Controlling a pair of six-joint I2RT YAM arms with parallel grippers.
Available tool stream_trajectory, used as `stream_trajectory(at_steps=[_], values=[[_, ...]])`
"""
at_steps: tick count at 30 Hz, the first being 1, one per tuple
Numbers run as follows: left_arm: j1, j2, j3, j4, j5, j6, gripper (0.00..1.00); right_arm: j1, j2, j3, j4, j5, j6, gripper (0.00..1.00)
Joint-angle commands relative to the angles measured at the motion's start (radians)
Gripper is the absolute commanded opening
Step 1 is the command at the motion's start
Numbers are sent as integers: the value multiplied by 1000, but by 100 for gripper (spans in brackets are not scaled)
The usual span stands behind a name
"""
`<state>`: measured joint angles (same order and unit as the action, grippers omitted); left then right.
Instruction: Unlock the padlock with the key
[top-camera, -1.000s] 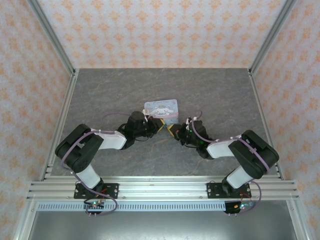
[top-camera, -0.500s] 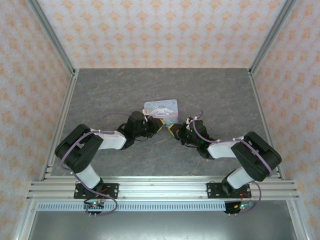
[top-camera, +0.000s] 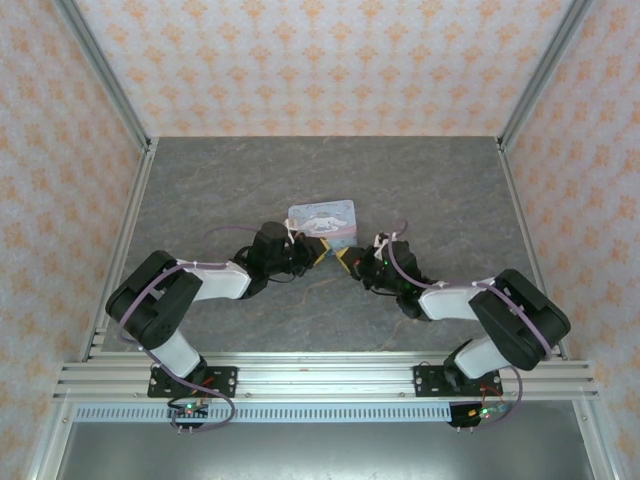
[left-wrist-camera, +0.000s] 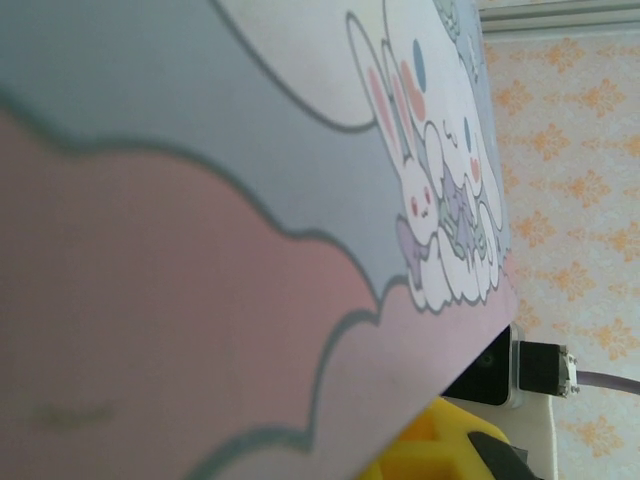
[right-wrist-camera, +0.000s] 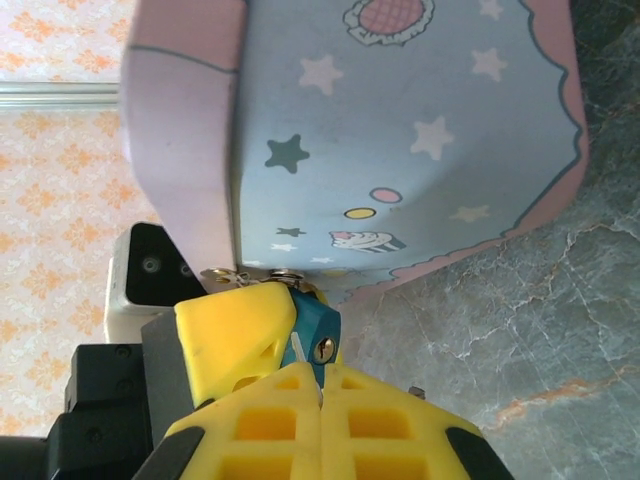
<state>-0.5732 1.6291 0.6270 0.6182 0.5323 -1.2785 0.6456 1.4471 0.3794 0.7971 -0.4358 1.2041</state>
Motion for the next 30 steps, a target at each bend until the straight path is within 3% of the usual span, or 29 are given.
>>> stream_trajectory(at_steps=[1, 10, 30], values=[[13, -42, 34, 20, 75, -30, 0, 6, -44, -34, -2, 9, -29, 0], [25, -38, 64, 24, 161, -74, 0, 6, -97, -56, -34, 0, -40, 0], [28, -46, 57, 4, 155, -62, 0, 6, -60, -1, -35, -1, -40, 0]])
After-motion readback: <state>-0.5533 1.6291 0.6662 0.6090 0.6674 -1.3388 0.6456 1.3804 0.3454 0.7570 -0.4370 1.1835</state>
